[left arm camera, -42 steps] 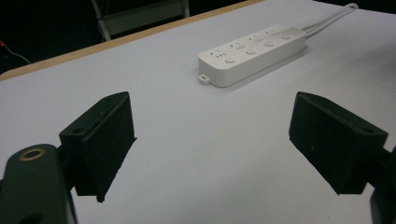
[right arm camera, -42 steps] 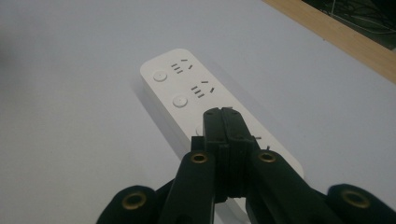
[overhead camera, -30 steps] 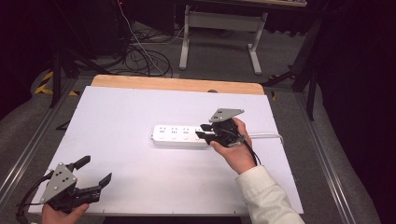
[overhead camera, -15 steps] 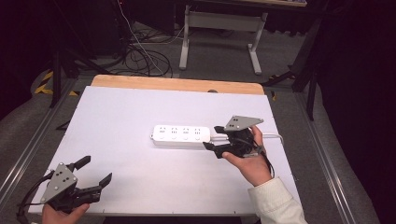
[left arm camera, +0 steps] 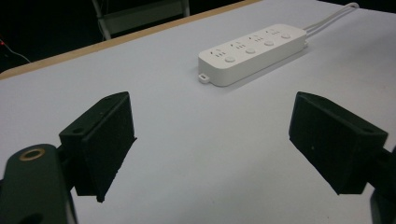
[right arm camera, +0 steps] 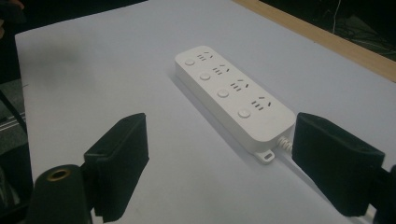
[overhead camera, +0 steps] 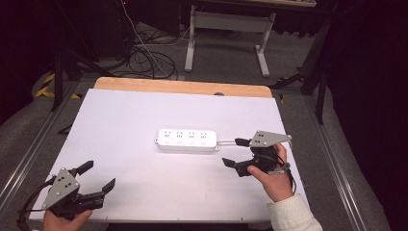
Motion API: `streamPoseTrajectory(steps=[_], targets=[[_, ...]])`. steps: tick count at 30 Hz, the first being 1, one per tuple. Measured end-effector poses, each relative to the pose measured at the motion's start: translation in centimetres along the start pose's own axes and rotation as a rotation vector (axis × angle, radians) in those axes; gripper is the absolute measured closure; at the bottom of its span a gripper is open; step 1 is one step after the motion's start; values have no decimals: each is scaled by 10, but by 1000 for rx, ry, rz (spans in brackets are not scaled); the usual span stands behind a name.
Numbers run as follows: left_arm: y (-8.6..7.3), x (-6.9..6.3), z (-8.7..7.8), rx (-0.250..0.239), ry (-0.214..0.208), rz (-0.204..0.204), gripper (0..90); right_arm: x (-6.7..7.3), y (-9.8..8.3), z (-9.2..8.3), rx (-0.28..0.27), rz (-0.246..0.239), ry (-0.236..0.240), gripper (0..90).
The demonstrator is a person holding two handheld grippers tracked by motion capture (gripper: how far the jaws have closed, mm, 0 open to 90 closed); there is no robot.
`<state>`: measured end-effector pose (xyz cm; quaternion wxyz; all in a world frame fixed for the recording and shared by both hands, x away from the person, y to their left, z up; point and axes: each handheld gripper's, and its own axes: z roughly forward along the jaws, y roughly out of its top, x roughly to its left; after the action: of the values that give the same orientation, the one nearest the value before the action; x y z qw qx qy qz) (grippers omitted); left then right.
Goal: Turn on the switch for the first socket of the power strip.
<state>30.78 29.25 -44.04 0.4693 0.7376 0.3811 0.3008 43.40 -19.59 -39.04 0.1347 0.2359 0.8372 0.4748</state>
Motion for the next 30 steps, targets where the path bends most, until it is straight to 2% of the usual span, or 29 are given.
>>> streamPoseTrajectory(steps=[9, 13, 16, 17, 20, 23, 24, 26, 27, 28, 30], targets=[[0, -1, 0, -2, -1, -1, 148, 1, -32, -11, -23, 17, -1, 163], [0, -1, 0, -3, -1, -3, 148, 2, -42, -12, -23, 15, -1, 153], [1, -2, 0, -4, 0, 0, 148, 2, -56, -14, -26, 9, -15, 153], [1, -2, 0, -3, -1, 1, 148, 2, -56, -14, -26, 9, -15, 153], [0, -2, 0, -3, -2, 2, 147, 2, -74, -13, -15, 20, -12, 153], [1, -2, 0, -4, -1, 5, 147, 3, -83, -13, -6, 20, -22, 153], [1, -2, 0, -4, -1, 7, 148, 4, -87, -13, -7, 30, -21, 156], [1, -2, 0, -4, -4, 8, 146, 2, -101, -12, 5, 92, -23, 161], [1, -2, 0, -4, -4, 8, 143, 2, -101, -12, 5, 92, -23, 161], [1, -2, 0, -4, -5, 7, 141, 1, -109, -12, 14, 135, -17, 161], [0, -2, 1, 1, -9, 4, 137, 1, -111, -15, 13, 146, -21, 161]])
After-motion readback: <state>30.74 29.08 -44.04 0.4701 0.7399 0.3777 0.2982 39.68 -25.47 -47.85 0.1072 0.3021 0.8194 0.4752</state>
